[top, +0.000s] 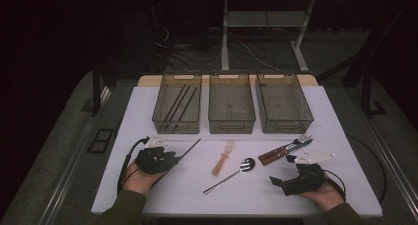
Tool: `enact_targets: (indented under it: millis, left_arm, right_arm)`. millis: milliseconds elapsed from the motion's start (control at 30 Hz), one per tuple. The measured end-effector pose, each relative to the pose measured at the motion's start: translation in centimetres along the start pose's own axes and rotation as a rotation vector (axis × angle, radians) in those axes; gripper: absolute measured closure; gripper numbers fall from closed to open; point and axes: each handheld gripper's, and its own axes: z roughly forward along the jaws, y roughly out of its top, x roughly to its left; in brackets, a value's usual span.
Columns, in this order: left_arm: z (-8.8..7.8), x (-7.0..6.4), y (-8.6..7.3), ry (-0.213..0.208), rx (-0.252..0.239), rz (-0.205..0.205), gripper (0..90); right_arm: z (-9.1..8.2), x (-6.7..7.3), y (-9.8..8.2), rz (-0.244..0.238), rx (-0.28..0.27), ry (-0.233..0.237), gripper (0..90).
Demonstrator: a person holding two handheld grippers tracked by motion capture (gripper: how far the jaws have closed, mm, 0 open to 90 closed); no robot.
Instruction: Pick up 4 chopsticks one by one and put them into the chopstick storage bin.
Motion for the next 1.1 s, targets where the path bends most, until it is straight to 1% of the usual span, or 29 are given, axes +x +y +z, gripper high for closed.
enact_targets:
  millis: [100, 133, 167, 267, 400, 500, 567, 767, 833, 900, 1100]
  left_arm:
    - [-0.3, -0.1, -0.7, 0.008, 0.012, -0.004, 73.3]
    - [-0.3, -0.1, -0.8, 0.009, 0.020, -0.013, 74.2]
    - [-0.2, -0.1, -0.9, 0.011, 0.031, -0.011, 75.2]
    - [0.1, -0.1, -1.0, 0.011, 0.057, -0.027, 76.8]
    - [0.3, 0.0, -1.0, 0.010, 0.074, -0.014, 78.2]
    - [0.4, 0.0, -1.1, 0.009, 0.085, -0.022, 79.2]
    - [0.5, 0.0, -1.1, 0.016, 0.097, -0.017, 79.3]
    - [0.7, -0.1, -1.2, 0.026, 0.101, -0.010, 81.5]
    - [0.7, -0.1, -1.2, 0.027, 0.106, -0.002, 82.5]
    - [0.7, -0.1, -1.2, 0.025, 0.102, -0.003, 83.7]
    - [0.7, -0.2, -1.2, 0.032, 0.102, 0.010, 84.6]
  right_arm:
    - [0.0, 0.0, 0.0, 0.000, 0.001, 0.001, 1.4]
    - [0.0, 0.1, 0.0, -0.001, 0.003, 0.000, 1.4]
    - [0.0, 0.1, 0.0, -0.002, 0.003, 0.000, 1.4]
    - [0.1, 0.1, 0.0, -0.002, 0.003, 0.001, 1.4]
    - [0.1, 0.1, 0.0, -0.002, 0.004, -0.001, 1.4]
    - [0.1, 0.1, 0.0, -0.003, 0.004, -0.001, 1.4]
    - [0.1, 0.1, 0.0, -0.005, 0.005, 0.001, 1.4]
    - [0.1, 0.1, 0.0, -0.002, 0.008, 0.001, 1.4]
    - [0.1, 0.1, 0.0, -0.004, 0.008, 0.001, 1.4]
    - [0.2, 0.1, 0.0, -0.003, 0.009, 0.000, 1.4]
    - [0.2, 0.2, 0.0, -0.005, 0.011, 0.002, 1.4]
